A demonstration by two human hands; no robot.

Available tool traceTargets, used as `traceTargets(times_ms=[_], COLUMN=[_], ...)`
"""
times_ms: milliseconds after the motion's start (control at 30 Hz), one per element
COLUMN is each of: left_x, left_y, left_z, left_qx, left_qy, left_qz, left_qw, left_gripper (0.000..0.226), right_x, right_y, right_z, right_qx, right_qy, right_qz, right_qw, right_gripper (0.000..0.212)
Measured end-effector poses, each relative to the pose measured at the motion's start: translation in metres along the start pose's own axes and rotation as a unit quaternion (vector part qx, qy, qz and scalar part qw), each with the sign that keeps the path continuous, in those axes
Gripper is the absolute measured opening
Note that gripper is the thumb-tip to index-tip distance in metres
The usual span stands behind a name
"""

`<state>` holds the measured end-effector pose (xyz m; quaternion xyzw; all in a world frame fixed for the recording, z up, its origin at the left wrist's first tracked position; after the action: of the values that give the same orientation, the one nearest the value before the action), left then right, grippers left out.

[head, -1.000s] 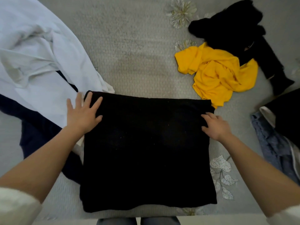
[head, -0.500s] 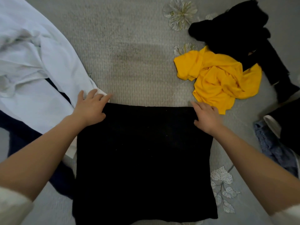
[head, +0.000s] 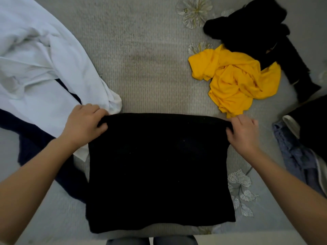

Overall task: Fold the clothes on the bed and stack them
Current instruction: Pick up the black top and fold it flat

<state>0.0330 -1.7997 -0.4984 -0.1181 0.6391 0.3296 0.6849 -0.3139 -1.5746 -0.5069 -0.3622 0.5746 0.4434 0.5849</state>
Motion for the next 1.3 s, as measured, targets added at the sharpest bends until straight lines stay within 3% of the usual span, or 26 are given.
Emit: traceTargets(times_ms=[133, 300, 433, 533, 600, 667, 733, 833, 933, 1000, 1067, 1133, 1200, 1300], left_x=[-0.014, 0.007, 0.044, 0.09, 0.114, 0.125, 0.122, 0.11, 0.105, 0.103, 0.108, 0.121, 0.135, 0.149], left_y=[0.02, 0.055, 0.081, 0.084, 0.08, 0.08, 0.085, 0.096, 0.112, 0.123, 0.137, 0.142, 0.141, 0.137], left_z=[0.072, 0.171, 0.221, 0.249, 0.262, 0.264, 0.257, 0.241, 0.228, 0.218, 0.209, 0.206, 0.21, 0.213], left_qx=[0.04, 0.044, 0.037, -0.015, -0.075, -0.102, -0.104, -0.115, -0.12, -0.122, -0.116, -0.127, -0.163, -0.197], left_qy=[0.056, 0.055, -0.019, -0.136, -0.213, -0.236, -0.197, -0.145, -0.106, -0.064, -0.048, -0.083, -0.144, -0.211], left_qz=[0.024, 0.025, 0.028, 0.013, 0.017, 0.016, 0.015, 0.02, 0.03, 0.022, 0.01, -0.003, -0.001, 0.007], left_qw=[0.997, 0.997, 0.999, 0.991, 0.974, 0.966, 0.975, 0.982, 0.987, 0.99, 0.992, 0.988, 0.976, 0.957], left_gripper=[0.029, 0.028, 0.029, 0.054, 0.067, 0.059, 0.047, 0.081, 0.08, 0.058, 0.048, 0.065, 0.087, 0.092], right_x=[-0.023, -0.036, -0.019, 0.015, 0.037, 0.052, 0.056, 0.046, 0.05, 0.057, 0.066, 0.07, 0.072, 0.073], right_y=[0.002, -0.016, -0.029, -0.034, -0.041, -0.044, -0.045, -0.047, -0.042, -0.039, -0.037, -0.038, -0.039, -0.039], right_z=[0.066, 0.153, 0.205, 0.239, 0.257, 0.264, 0.255, 0.229, 0.216, 0.215, 0.215, 0.215, 0.216, 0.217], right_qx=[-0.029, -0.09, -0.123, -0.125, -0.144, -0.144, -0.071, 0.114, 0.293, 0.373, 0.401, 0.4, 0.401, 0.398], right_qy=[0.094, 0.101, 0.023, -0.119, -0.206, -0.243, -0.211, -0.124, -0.125, -0.147, -0.151, -0.15, -0.157, -0.162], right_qz=[-0.028, -0.055, -0.042, -0.047, -0.031, -0.017, -0.053, -0.153, -0.202, -0.242, -0.305, -0.361, -0.371, -0.361], right_qw=[0.995, 0.989, 0.991, 0.984, 0.967, 0.959, 0.973, 0.974, 0.926, 0.883, 0.851, 0.829, 0.823, 0.828], right_gripper=[0.018, 0.02, 0.029, 0.063, 0.056, 0.044, 0.05, 0.046, 0.049, 0.066, 0.077, 0.08, 0.08, 0.081])
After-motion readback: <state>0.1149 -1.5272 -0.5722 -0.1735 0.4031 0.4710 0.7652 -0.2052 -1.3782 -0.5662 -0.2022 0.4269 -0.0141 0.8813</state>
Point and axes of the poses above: each hand's wrist, its own z-axis away from the middle knuckle, its own x-axis out of the palm, y = z × x, the point moved 4 cm from there along -z, towards the middle knuckle, and after that the axes turned 5 degrees about z, right-handed, at the moved point
